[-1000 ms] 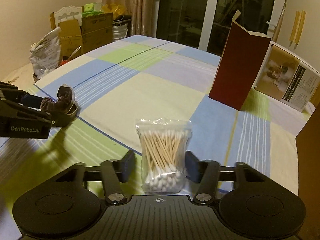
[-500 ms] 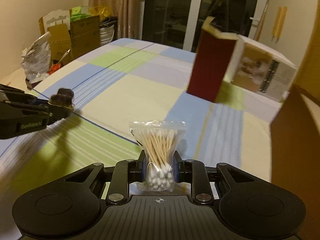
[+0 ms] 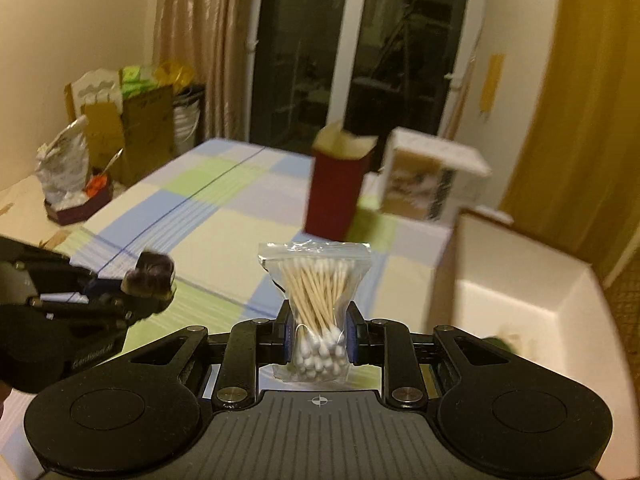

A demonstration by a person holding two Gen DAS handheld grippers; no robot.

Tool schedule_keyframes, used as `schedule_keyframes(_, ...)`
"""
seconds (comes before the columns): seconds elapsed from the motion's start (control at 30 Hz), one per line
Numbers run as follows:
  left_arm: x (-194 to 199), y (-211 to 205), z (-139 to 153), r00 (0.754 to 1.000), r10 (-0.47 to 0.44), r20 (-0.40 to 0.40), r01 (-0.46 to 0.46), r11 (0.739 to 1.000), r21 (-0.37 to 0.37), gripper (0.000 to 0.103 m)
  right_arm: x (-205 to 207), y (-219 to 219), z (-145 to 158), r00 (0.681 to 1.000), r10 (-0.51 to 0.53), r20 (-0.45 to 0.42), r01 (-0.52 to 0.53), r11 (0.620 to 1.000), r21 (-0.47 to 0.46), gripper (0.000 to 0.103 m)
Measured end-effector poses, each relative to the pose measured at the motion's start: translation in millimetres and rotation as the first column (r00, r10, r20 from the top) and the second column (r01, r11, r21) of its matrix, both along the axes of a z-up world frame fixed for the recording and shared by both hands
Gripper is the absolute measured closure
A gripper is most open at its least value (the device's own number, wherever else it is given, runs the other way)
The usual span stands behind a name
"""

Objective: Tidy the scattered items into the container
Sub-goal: 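Carry the scrunchie and swab bag with both tools over the box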

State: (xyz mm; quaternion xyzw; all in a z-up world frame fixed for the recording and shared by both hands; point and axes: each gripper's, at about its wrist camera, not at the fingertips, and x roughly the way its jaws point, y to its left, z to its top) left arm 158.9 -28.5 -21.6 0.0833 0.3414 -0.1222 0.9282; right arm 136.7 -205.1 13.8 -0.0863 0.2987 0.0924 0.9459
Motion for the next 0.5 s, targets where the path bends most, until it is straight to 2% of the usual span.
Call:
schedule_keyframes(0.23,-32.7,-46.5,43.1,0.997,-0.061,0.042,0.062,0.998,-0.026,0.093,-38.0,-68.6,40.4,0.99,-0.131,0.054,0.128,0.991,0.045,0.076)
schedule_keyframes(0.5,-48.5,-113.6,77.6,0.984,-0.161,0.081,0.166,0.985,-0.05,0.093,-55.6,-142.0,54.1,0.959,-0.273,0.072,0.267,0.96,0.08,0.076)
